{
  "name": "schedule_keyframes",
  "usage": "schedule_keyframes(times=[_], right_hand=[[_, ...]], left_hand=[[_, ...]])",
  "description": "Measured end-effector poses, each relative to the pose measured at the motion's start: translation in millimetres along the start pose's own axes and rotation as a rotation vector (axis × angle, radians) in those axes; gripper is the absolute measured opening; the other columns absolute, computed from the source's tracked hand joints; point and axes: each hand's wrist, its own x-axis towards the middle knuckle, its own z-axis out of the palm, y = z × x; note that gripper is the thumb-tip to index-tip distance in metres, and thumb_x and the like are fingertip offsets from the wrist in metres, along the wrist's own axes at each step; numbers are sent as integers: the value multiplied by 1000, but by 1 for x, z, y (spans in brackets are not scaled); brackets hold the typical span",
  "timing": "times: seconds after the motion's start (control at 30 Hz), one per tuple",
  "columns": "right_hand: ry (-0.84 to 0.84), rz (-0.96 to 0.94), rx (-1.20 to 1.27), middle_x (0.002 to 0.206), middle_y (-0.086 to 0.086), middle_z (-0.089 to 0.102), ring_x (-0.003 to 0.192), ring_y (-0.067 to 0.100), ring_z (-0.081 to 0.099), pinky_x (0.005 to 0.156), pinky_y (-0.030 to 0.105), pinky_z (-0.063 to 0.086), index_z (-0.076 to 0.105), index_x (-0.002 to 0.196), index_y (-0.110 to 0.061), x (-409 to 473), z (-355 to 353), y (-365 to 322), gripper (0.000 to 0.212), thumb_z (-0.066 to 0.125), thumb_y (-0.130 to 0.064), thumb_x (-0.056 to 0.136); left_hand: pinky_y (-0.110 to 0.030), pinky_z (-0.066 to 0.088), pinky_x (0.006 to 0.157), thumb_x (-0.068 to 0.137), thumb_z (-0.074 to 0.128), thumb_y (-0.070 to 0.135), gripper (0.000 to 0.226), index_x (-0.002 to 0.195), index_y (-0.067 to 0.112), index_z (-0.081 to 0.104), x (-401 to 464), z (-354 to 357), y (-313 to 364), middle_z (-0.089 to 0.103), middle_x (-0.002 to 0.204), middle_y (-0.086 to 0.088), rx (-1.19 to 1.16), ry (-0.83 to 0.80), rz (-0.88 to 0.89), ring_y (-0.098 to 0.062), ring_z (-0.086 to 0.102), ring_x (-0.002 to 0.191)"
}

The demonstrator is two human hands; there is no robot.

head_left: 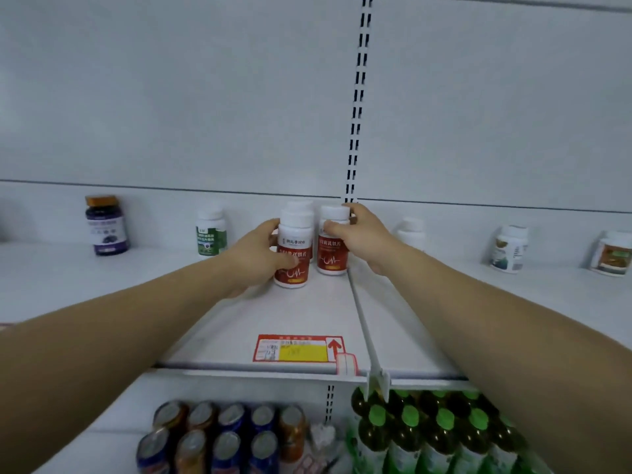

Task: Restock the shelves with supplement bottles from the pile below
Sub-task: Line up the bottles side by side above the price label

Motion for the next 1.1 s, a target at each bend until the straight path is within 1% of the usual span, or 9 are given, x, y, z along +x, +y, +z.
schedule_keyframes(times=[0.07, 0.2, 0.33, 0.47, 0.57, 0.67, 0.83, 1.03, 1.1], right_hand=[[-5, -22, -31, 118, 1, 59, 105, 19, 59, 94, 37, 49, 48, 127, -19, 12, 1, 5, 48, 70, -23, 84], [-16, -48, -77, 120, 3, 61, 105, 20, 60, 96, 41, 50, 48, 128, -17, 29, 1, 12, 51, 71, -26, 83], [-27, -74, -89, 120, -1, 59, 105, 18, 58, 94, 36, 49, 47, 127, -20, 33, -2, 13, 50, 72, -25, 83], [-2, -78, -115, 124, 0, 58, 109, 20, 57, 96, 39, 48, 46, 129, -22, 33, -4, 15, 53, 71, -28, 83], [-3, -76, -129, 125, 1, 57, 109, 20, 57, 94, 37, 48, 44, 130, -21, 31, -4, 14, 53, 70, -29, 84], [-28, -64, -155, 123, 1, 56, 108, 20, 55, 91, 35, 47, 42, 131, -21, 29, -5, 11, 55, 69, -26, 83], [-49, -62, -210, 124, 6, 57, 107, 24, 56, 91, 38, 48, 40, 130, -20, 28, -4, 9, 51, 64, -20, 85], [-64, -67, -237, 127, 6, 55, 111, 24, 55, 92, 36, 46, 39, 132, -17, 26, -3, 8, 55, 66, -23, 85], [-62, -71, -251, 127, 6, 55, 111, 24, 55, 90, 34, 46, 39, 133, -17, 25, -3, 8, 56, 67, -25, 85]], left_hand=[[-45, 43, 103, 85, 64, 1, 72, 144, 24, 30, 6, 2, -1, 45, 142, -2, 7, 25, -12, -20, 51, 115], [-46, 43, 103, 85, 63, 0, 69, 142, 24, 31, 17, 7, -3, 50, 134, -2, 14, 58, -32, -22, 53, 112], [-46, 43, 103, 85, 62, -1, 68, 141, 23, 32, 26, 12, -3, 50, 132, 0, 35, 66, -37, -24, 54, 115], [-47, 43, 103, 86, 61, 1, 67, 141, 25, 32, 30, 17, -4, 51, 132, 0, 49, 70, -42, -25, 53, 117], [-46, 40, 105, 88, 59, 1, 64, 141, 24, 31, 31, 19, -3, 51, 129, 0, 50, 74, -44, -23, 51, 117], [-45, 38, 107, 89, 57, 0, 64, 142, 23, 29, 30, 21, -3, 50, 130, -1, 55, 73, -40, -22, 50, 117], [-42, 39, 106, 88, 58, 2, 67, 143, 23, 27, 31, 21, -6, 51, 127, 0, 61, 79, -36, -22, 50, 116], [-37, 43, 99, 84, 62, 0, 71, 142, 23, 28, 31, 20, -4, 51, 116, 2, 84, 64, -34, -22, 53, 110], [-34, 43, 95, 84, 63, 1, 72, 142, 23, 26, 31, 20, -4, 52, 119, 1, 96, 69, -29, -21, 54, 108]])
